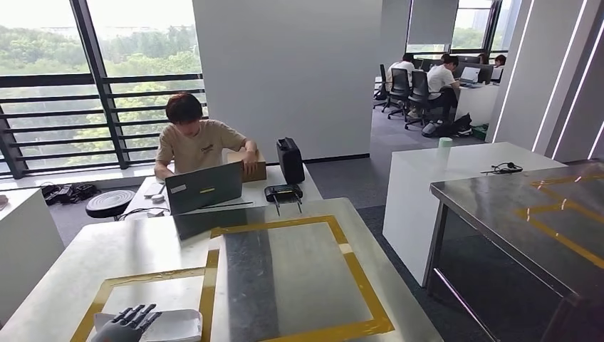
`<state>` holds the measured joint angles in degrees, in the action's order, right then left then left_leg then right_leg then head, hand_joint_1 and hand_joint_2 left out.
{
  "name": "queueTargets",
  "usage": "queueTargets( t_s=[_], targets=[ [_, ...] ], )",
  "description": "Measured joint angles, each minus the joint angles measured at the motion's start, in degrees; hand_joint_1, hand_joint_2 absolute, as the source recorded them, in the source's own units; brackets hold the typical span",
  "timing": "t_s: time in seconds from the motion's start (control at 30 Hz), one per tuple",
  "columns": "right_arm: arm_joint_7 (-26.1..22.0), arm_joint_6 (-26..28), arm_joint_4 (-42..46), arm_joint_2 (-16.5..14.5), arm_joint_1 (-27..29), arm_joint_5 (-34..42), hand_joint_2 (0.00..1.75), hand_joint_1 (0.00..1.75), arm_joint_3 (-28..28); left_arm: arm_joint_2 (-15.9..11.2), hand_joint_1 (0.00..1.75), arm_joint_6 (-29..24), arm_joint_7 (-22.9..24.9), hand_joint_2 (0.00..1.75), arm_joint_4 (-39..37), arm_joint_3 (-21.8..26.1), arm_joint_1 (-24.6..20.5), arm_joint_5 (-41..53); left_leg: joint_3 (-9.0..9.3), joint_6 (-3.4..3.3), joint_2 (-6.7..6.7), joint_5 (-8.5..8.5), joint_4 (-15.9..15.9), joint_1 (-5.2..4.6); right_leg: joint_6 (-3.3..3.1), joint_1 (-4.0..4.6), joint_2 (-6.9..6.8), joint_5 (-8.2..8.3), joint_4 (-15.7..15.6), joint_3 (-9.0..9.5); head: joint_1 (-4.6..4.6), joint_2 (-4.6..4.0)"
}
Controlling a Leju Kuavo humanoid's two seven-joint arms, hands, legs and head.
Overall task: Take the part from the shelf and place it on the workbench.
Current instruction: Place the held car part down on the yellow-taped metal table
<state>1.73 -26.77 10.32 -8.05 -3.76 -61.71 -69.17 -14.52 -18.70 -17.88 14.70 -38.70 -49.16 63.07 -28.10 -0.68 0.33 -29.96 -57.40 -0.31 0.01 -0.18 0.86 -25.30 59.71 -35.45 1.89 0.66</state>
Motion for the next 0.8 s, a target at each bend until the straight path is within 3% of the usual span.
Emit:
queueTargets(
  t_s=[0.07, 0.13, 0.17, 0.2, 0.23, 0.27, 0.33, 0.37, 0.5, 0.57, 0.67, 0.7, 0.73, 0.8],
  targets=[
    [-0.09, 0.0, 0.0, 0.04, -0.05, 0.05, 0.0, 0.0, -0.01, -0.02, 0.0, -0.4, 0.09, 0.0, 0.01, 0.01, 0.12, -0.31, 0.11, -0.39, 0.2, 0.86, 0.77, 0.51, 0.43, -0.03, -0.1, -2.47, 3.54, -1.63, -0.02, 0.0],
    [-0.08, -0.01, 0.0, 0.05, -0.03, 0.07, 0.0, 0.0, -0.01, -0.05, 0.0, -0.58, 0.36, 0.0, -0.02, 0.02, 0.65, -0.45, -0.3, -0.49, 0.34, 1.1, 0.73, 0.63, 0.89, -0.35, -0.18, -6.07, 10.87, -4.81, -0.03, 0.0],
    [-0.07, -0.01, -0.01, 0.06, 0.01, 0.07, 0.0, 0.0, -0.01, -0.09, 0.0, -0.61, 0.52, 0.0, -0.03, 0.02, 1.06, -0.44, -0.47, -0.45, 0.41, 1.1, 0.58, 0.68, 1.14, -0.57, -0.25, -6.9, 13.8, -6.09, -0.03, 0.0],
    [-0.05, -0.02, -0.01, 0.07, 0.06, 0.07, 0.0, 0.0, -0.01, -0.14, 0.0, -0.64, 0.68, 0.0, -0.05, 0.02, 1.48, -0.44, -0.62, -0.36, 0.46, 1.05, 0.37, 0.78, 1.39, -0.79, -0.34, -6.66, 14.97, -6.55, -0.03, 0.0],
    [-0.05, -0.02, -0.01, 0.08, 0.1, 0.07, 0.0, 0.0, -0.02, -0.16, 0.0, -0.69, 0.77, 0.0, -0.04, 0.02, 1.82, -0.43, -0.75, -0.22, 0.47, 0.96, 0.11, 0.94, 1.62, -0.99, -0.44, -5.42, 14.01, -6.01, -0.03, 0.0],
    [-0.05, -0.01, -0.01, 0.1, 0.09, 0.07, 0.0, 0.0, -0.02, -0.19, 0.0, -0.79, 0.83, 0.0, -0.03, 0.02, 2.06, -0.43, -0.89, 0.06, 0.44, 0.78, -0.27, 1.17, 1.88, -1.23, -0.57, -3.43, 10.85, -4.42, -0.03, 0.0],
    [-0.05, -0.01, -0.03, 0.13, 0.01, 0.07, 0.0, 0.0, -0.02, -0.32, 0.0, -0.97, 0.93, 0.0, -0.02, 0.02, 2.23, -0.43, -1.51, 0.92, 0.35, 0.32, -1.15, 1.49, 2.1, -1.37, -0.62, -1.13, 4.32, -1.09, -0.04, 0.0],
    [-0.02, -0.01, -0.04, 0.14, -0.03, 0.07, 0.0, 0.0, -0.02, -0.43, 0.0, -1.02, 1.01, 0.0, -0.02, 0.02, 2.25, -0.44, -1.86, 1.42, 0.3, 0.12, -1.6, 1.47, 1.87, -1.35, -0.55, -0.77, 2.31, -0.17, -0.04, 0.01],
    [0.28, 0.0, -0.07, 0.15, -0.18, 0.05, 0.0, 0.0, -0.02, -0.85, 0.0, -0.85, 1.61, 0.0, -0.03, 0.02, 2.38, -0.64, -2.53, 2.86, 0.12, -0.13, -2.22, 1.49, -0.24, -1.06, -0.34, -1.08, 1.53, -0.53, 0.04, 0.01],
    [0.38, 0.0, -0.07, 0.17, -0.2, 0.08, 0.0, 0.0, -0.03, -1.19, 0.0, -0.57, 1.8, 0.0, -0.09, 0.02, 2.63, -0.65, -4.01, 3.18, 0.03, -2.61, -5.25, 1.6, -1.21, -1.0, -0.38, -0.49, 1.12, -0.89, 0.04, 0.01],
    [0.6, 0.0, -0.07, 0.18, -0.21, 0.21, 0.0, 0.0, -0.02, -1.62, 0.0, -0.15, 2.31, 0.0, -0.24, 0.02, 3.58, -0.54, -7.97, 3.12, -0.06, -7.9, -15.2, 1.43, -2.06, -0.52, -0.38, 0.41, 0.95, -1.88, 0.05, 0.01],
    [0.67, -0.01, -0.07, 0.18, -0.2, 0.25, 0.0, 0.0, -0.01, -1.71, 0.0, 0.01, 2.54, 0.0, -0.3, 0.02, 4.1, -0.48, -8.39, 2.96, -0.07, -8.19, -16.82, 1.38, -2.18, -0.31, -0.37, 0.73, 0.96, -2.27, 0.05, 0.01],
    [0.74, -0.01, -0.07, 0.18, -0.19, 0.28, 0.0, 0.0, -0.01, -1.77, 0.0, 0.13, 2.72, 0.0, -0.34, 0.02, 4.59, -0.43, -7.87, 2.69, -0.08, -7.47, -16.43, 1.31, -2.24, -0.1, -0.36, 1.09, 0.97, -2.67, 0.05, 0.0],
    [0.8, -0.01, -0.07, 0.18, -0.22, 0.31, 0.0, 0.0, -0.01, -1.91, 0.0, 0.21, 2.93, 0.0, -0.37, 0.02, 5.17, -0.42, -4.17, 1.79, -0.08, -4.54, -10.16, 0.99, -2.22, 0.23, -0.35, 1.93, 0.98, -3.5, 0.04, 0.01]
  ],
)
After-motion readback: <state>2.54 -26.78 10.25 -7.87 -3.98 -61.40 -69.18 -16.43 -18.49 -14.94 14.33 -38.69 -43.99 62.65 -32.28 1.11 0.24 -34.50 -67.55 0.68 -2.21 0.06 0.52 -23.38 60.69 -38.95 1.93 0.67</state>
